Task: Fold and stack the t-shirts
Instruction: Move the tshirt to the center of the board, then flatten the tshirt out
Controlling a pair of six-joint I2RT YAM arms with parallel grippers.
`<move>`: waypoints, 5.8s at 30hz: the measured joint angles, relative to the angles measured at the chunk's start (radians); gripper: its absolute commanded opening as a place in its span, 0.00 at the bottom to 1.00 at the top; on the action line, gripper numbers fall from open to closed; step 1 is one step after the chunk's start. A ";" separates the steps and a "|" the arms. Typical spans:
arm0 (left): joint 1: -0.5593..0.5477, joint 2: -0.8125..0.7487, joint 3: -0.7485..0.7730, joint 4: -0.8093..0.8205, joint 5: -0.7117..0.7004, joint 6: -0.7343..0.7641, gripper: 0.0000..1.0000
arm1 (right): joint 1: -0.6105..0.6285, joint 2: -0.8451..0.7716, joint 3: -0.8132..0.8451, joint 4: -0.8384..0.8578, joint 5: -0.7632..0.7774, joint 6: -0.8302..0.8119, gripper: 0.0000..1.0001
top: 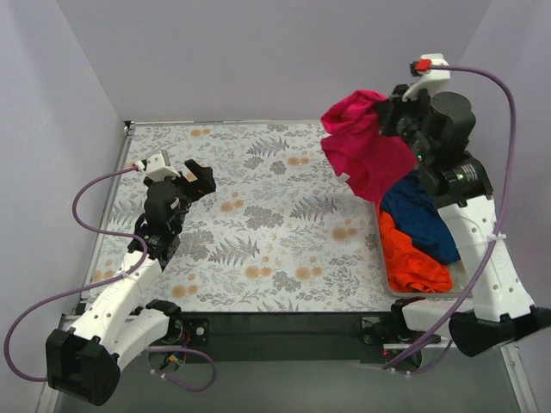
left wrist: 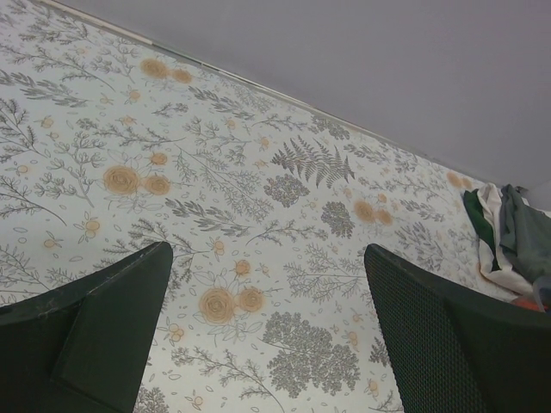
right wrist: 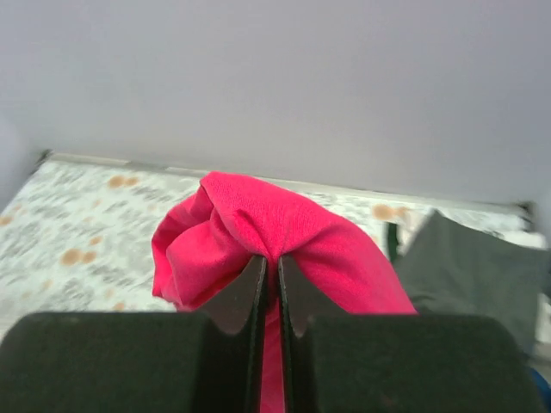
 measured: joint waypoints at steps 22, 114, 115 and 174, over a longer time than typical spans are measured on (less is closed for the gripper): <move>0.000 0.013 -0.007 -0.008 -0.080 -0.007 0.87 | 0.374 0.321 -0.278 0.082 0.154 0.016 0.52; -0.162 0.397 0.030 0.109 0.327 0.063 0.76 | 0.408 0.125 -0.591 0.185 0.566 0.061 0.01; -0.196 0.433 0.047 0.110 0.336 0.065 0.76 | 0.407 0.125 -0.591 0.188 0.566 0.064 0.01; -0.255 -0.105 0.144 -0.076 -0.009 0.047 0.00 | 0.347 -0.335 -0.645 0.149 0.513 0.061 0.01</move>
